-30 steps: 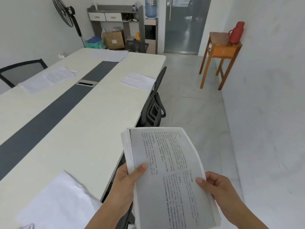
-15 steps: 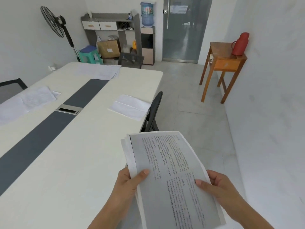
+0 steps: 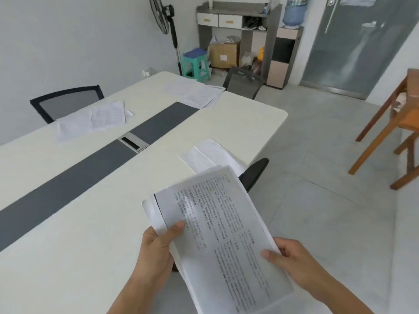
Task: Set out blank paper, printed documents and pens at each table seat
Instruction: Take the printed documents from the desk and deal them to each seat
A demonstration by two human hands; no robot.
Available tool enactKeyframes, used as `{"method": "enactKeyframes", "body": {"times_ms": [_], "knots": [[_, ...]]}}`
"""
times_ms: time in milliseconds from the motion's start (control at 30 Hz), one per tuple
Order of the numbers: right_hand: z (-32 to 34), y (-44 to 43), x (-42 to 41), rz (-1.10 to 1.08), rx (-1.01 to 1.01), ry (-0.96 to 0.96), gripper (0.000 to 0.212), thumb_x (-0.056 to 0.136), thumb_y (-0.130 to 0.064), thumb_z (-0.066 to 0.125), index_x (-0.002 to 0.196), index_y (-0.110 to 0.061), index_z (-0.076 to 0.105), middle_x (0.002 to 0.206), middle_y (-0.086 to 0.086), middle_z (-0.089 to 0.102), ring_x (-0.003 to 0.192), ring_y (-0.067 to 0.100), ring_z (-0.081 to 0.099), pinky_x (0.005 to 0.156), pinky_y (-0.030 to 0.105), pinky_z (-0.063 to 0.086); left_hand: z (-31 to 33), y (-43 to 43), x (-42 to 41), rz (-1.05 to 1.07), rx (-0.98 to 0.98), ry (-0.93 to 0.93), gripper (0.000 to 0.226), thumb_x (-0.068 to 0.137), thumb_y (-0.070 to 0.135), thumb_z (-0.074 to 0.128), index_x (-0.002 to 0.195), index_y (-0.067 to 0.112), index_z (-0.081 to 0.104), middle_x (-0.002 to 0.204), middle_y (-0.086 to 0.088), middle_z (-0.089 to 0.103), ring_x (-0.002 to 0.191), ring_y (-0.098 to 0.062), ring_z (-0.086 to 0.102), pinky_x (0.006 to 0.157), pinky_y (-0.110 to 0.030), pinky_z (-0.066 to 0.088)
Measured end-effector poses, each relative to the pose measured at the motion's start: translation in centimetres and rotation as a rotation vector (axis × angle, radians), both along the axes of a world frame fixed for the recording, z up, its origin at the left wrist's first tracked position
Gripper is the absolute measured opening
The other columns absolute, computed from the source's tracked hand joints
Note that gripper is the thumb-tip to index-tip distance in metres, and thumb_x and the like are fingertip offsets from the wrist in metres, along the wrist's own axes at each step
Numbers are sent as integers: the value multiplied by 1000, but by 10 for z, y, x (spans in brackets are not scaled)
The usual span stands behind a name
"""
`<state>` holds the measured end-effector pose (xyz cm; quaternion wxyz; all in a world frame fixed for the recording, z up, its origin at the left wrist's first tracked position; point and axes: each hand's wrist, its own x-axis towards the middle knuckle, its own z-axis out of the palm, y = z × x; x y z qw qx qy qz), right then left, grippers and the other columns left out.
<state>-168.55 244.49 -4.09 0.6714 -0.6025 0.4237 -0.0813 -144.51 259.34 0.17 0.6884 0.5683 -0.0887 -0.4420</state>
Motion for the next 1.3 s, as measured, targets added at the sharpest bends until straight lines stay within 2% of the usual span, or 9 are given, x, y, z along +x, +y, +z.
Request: {"method": "enactKeyframes", "body": {"times_ms": [200,300,400,533,667,833,967,1167,1300], "knots": [[2,-66,92,239,-227,-19,16,92,-24,65,80,-17,71,72,8,69,64,16,61,62,30,44,-5,-3,43,317,29,-30,22,86,-1,57,104,1,68,100,-15,75,87,-27,73,69,-36,62],[-4,-86,147,369,-306,-55,48,87,-40,67,76,4,53,63,9,47,60,12,43,59,27,33,-12,-1,76,418,53,-59,22,88,0,57,106,3,67,101,-12,76,88,-26,73,76,-38,61],[-14,-97,200,437,-341,-68,43,92,-23,64,67,2,39,61,-2,29,55,9,27,53,23,22,-21,0,115,488,63,-75,23,89,1,58,109,3,66,103,-11,75,92,-27,72,78,-38,61],[-42,-119,268,454,-333,31,38,92,-26,62,74,4,48,66,2,39,59,13,35,56,26,28,-44,-4,163,528,159,-100,29,92,-1,54,119,7,59,95,-13,74,81,-29,69,75,-41,56],[-85,-134,316,405,-364,214,45,90,-19,62,60,-18,28,60,-4,27,52,12,26,51,25,20,-82,-11,180,428,441,-119,44,92,3,57,134,12,45,103,-17,66,87,-33,68,75,-43,56],[-144,-137,340,458,-364,461,10,93,-20,56,91,-15,64,79,0,65,74,21,62,64,30,46,-105,-2,170,314,597,-76,27,91,6,57,118,8,60,95,-15,71,82,-27,70,70,-37,55],[-167,-138,345,500,-397,578,21,89,-27,55,99,-10,61,87,3,64,75,19,60,59,28,45,-105,8,161,296,619,-60,18,93,7,56,107,14,65,88,-11,75,81,-27,72,69,-35,56],[-156,-151,337,617,-435,617,16,85,-34,56,86,-18,52,81,-8,55,71,12,54,63,27,40,-102,6,160,216,636,-88,17,93,7,56,104,15,67,85,-10,75,80,-26,72,66,-32,55],[-103,-168,307,420,-295,402,24,89,-31,64,109,-18,61,99,-3,67,91,18,67,73,30,50,-89,-19,160,124,588,-162,17,92,5,57,102,15,68,84,-9,75,78,-24,72,66,-33,55]]}}
